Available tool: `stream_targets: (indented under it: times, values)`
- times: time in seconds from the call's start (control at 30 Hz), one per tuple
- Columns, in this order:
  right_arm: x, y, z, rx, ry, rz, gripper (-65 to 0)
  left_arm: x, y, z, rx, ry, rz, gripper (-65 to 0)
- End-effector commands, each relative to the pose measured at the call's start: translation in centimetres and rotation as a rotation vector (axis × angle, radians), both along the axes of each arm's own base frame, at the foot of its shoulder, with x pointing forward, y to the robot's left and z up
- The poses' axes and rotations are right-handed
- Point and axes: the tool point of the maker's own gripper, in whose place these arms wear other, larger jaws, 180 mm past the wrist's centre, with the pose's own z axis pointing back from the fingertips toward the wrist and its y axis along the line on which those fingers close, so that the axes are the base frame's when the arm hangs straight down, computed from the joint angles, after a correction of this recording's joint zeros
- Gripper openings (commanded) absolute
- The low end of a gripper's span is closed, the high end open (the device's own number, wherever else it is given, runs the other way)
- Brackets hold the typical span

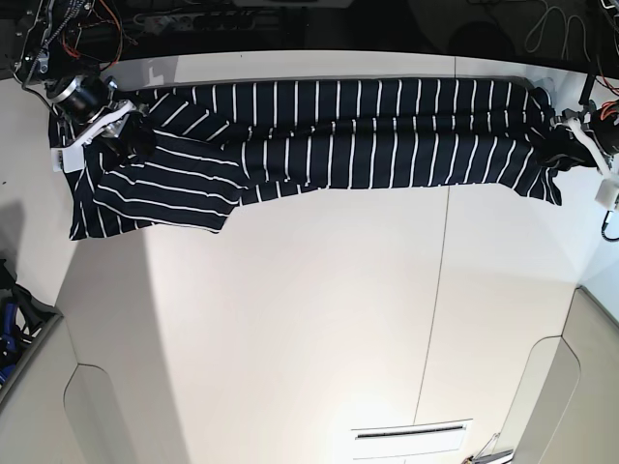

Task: Fold the T-shirt properly
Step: 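Lay the hem over the folded shirt and release both grippers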

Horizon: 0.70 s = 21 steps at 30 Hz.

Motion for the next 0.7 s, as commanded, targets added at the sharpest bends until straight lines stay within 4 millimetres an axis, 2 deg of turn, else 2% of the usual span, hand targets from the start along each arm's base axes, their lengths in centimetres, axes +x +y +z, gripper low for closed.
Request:
stream_targets:
  times: [0.0, 0.03, 0.07, 0.13, 0.23, 0.4, 0.47, 0.53, 0.6, 0.67]
  values:
    - [0.7, -0.3, 1.0, 0.001, -0.039, -0.003, -32.9, 0.9, -0.2, 1.5, -0.019, -0.058, -0.004, -38.4]
    - [0.6, -0.3, 1.1, 0.004, -0.039, -0.001, -27.2, 1.1, -0.5, 1.7, -0.043, -0.071, -0.001, -35.5]
    - [0.6, -0.4, 1.3, 0.013, -0.037, -0.002, -24.3, 1.2, -0.7, 2.0, -0.066, -0.086, 0.003, -34.0]
    - [0.6, -0.7, 2.2, 0.04, -0.046, -0.015, -24.1, 1.4, -0.5, 2.8, -0.099, -0.122, 0.03, -33.8]
    - [0.8, -2.5, 3.8, 0.031, -0.083, -0.056, -24.1, 1.4, 1.2, 4.2, -0.115, -0.188, 0.108, -33.8]
    - [1.4, -5.6, 7.8, -0.019, -0.205, -0.129, -24.1, 0.9, 4.2, 6.9, -0.124, -0.293, 0.225, -33.8]
    - [1.8, -5.9, 9.4, -0.029, -0.257, -0.139, -24.1, 0.6, 4.6, 7.2, -0.125, -0.3, 0.242, -33.5]
    - [2.1, -5.9, 10.7, -0.041, -0.3, -0.136, -24.1, 0.3, 4.5, 6.8, -0.124, -0.282, 0.241, -30.4]
    - [2.4, -5.6, 11.6, -0.037, -0.33, -0.13, -26.9, -0.2, 4.4, 6.4, -0.133, -0.274, 0.249, -25.6]
    - [2.7, -5.5, 12.0, -0.036, -0.344, -0.129, -39.3, -0.8, 4.2, 5.8, -0.142, -0.259, 0.259, -22.2]
